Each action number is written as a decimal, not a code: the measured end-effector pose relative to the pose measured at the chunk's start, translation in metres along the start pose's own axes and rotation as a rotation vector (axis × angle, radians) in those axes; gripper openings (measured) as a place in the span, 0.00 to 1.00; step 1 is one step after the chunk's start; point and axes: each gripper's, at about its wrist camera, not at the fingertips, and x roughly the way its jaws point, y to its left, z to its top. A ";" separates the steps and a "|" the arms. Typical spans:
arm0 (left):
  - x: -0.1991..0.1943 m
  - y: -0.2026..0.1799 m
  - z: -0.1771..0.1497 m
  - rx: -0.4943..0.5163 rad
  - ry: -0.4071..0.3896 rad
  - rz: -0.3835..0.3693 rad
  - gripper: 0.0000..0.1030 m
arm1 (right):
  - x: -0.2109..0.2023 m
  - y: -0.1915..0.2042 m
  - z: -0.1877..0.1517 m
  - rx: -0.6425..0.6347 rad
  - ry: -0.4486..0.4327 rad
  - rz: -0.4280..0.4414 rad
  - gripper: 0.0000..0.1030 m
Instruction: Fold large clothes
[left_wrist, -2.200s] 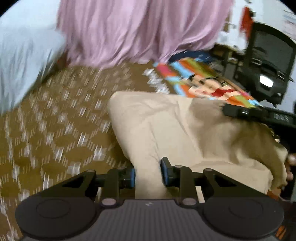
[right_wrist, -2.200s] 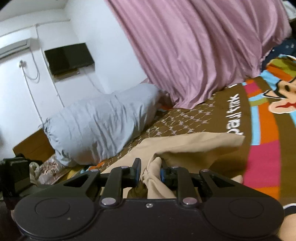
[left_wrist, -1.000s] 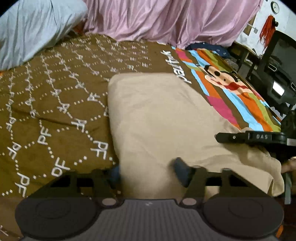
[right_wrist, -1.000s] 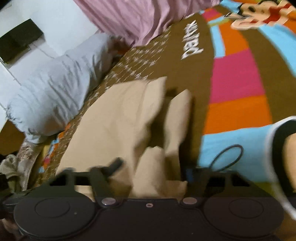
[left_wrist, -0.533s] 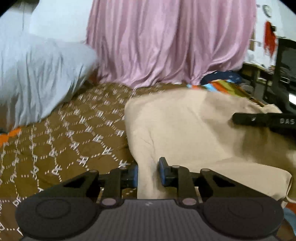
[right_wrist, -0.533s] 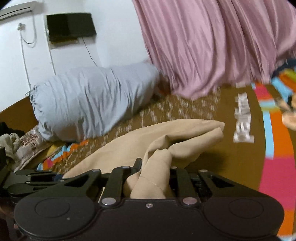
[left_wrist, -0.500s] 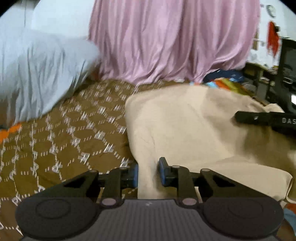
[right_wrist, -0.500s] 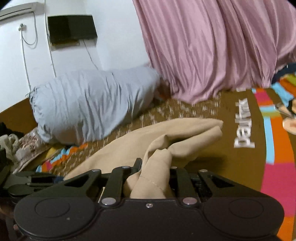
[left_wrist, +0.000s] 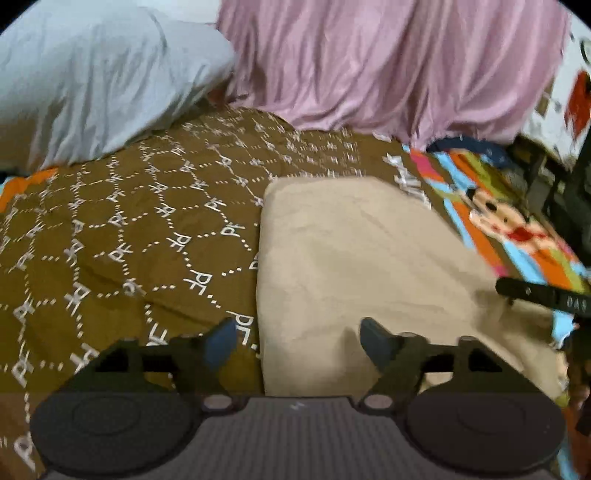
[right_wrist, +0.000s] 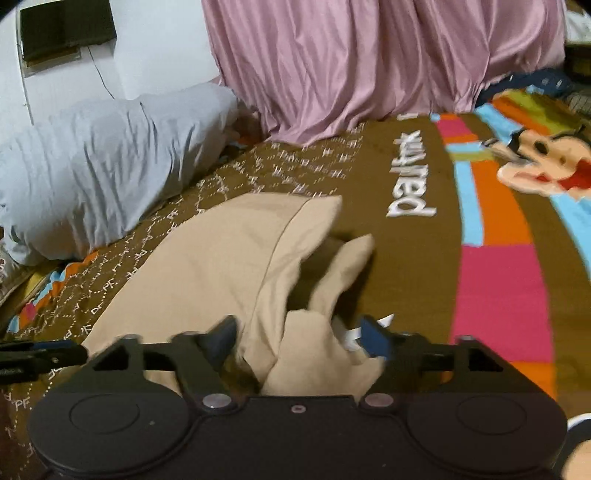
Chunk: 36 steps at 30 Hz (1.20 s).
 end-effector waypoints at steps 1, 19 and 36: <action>-0.008 -0.001 -0.001 -0.007 -0.008 0.003 0.82 | -0.007 -0.001 0.001 -0.005 -0.010 0.007 0.86; -0.168 -0.054 -0.039 0.014 -0.187 0.122 0.99 | -0.216 0.070 -0.025 -0.166 -0.317 0.046 0.99; -0.174 -0.063 -0.124 0.112 -0.179 0.212 0.99 | -0.262 0.096 -0.126 -0.168 -0.303 -0.115 0.99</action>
